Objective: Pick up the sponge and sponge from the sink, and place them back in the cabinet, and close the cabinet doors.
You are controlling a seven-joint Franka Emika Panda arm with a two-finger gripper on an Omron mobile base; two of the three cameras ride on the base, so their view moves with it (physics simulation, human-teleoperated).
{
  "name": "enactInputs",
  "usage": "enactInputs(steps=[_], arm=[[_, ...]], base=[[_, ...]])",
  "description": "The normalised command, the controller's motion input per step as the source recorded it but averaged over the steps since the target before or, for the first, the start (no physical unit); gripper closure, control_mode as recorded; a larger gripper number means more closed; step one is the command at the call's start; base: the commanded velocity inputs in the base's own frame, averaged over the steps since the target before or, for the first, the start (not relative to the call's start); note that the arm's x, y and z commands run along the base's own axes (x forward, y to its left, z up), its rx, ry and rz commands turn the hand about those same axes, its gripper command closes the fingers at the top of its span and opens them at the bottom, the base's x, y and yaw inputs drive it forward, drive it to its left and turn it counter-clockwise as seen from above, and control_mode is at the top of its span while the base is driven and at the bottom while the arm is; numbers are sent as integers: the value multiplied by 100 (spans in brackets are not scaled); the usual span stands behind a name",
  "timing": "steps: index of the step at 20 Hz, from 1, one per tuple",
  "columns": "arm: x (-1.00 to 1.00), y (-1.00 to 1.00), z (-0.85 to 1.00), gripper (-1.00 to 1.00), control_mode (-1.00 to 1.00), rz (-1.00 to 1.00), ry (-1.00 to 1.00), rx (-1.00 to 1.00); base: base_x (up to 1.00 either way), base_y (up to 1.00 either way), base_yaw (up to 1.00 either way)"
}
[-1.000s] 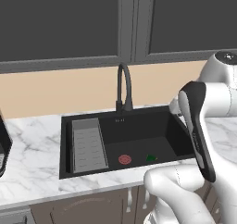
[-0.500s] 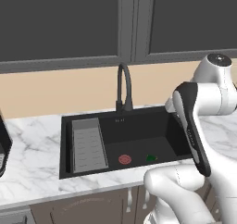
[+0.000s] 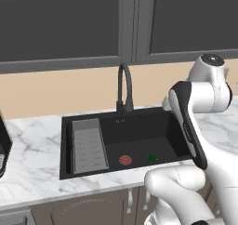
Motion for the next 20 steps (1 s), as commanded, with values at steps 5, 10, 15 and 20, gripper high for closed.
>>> enactInputs(steps=[5, 10, 15, 20], arm=[[17, 0, -19, -100, -100, 0, 0, 1], [25, 0, -27, -100, -100, 0, 0, 0], [25, -1, -26, -100, -100, 0, 0, 0], [23, -3, -22, -100, -100, 0, 0, 0]], base=[[0, 0, 0], [0, 0, 0], [0, 0, 0], [0, 0, 0]])
